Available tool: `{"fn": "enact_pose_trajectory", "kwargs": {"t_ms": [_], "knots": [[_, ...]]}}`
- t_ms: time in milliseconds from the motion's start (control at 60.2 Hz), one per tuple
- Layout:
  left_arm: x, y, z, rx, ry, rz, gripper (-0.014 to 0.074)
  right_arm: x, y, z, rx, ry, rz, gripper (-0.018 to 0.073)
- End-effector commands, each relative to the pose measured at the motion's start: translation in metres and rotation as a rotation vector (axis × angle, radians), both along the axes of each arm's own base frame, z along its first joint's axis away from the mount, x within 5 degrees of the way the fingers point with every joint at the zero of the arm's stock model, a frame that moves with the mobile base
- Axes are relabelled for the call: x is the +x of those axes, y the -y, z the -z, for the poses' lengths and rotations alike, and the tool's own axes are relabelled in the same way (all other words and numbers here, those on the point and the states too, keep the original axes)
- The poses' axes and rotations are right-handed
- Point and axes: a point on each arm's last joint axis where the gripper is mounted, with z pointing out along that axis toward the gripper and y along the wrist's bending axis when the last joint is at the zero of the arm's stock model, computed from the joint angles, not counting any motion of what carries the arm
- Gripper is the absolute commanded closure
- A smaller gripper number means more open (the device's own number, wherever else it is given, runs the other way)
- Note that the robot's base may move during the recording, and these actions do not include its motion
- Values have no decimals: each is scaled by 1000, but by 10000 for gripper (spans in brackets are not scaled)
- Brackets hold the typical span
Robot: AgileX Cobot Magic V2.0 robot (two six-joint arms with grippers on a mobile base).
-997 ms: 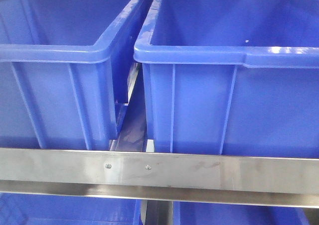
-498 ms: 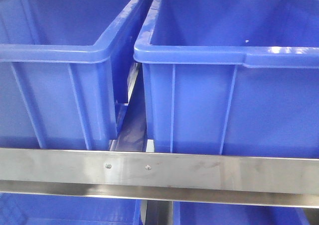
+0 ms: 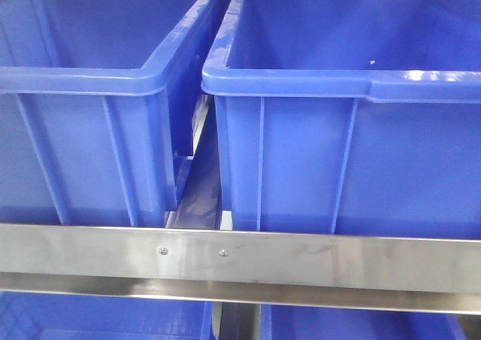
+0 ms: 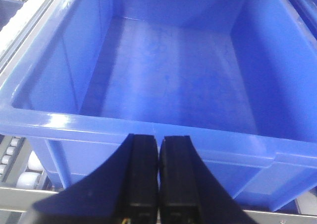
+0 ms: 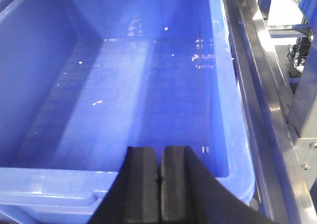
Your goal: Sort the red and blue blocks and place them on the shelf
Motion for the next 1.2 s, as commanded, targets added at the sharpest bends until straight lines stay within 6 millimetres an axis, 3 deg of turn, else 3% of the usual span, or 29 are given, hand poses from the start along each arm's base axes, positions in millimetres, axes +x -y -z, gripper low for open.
{"fn": "enact_pose_trajectory", "kwargs": {"t_ms": [0, 282, 482, 648, 1179], "knots": [[1, 1, -16, -19, 98, 5, 458, 0, 0, -17, -7, 115, 3, 493], [2, 1, -16, -18, 96, 5, 458, -21, 2, -7, -1, 199, 6, 493], [2, 1, -16, -18, 96, 5, 458, -38, 3, 44, -1, 199, 6, 493], [2, 1, -16, -18, 96, 5, 458, -41, 3, 89, 19, 225, 8, 493], [2, 1, -16, -18, 96, 5, 458, -42, 3, 90, 33, 224, 8, 493]]}}
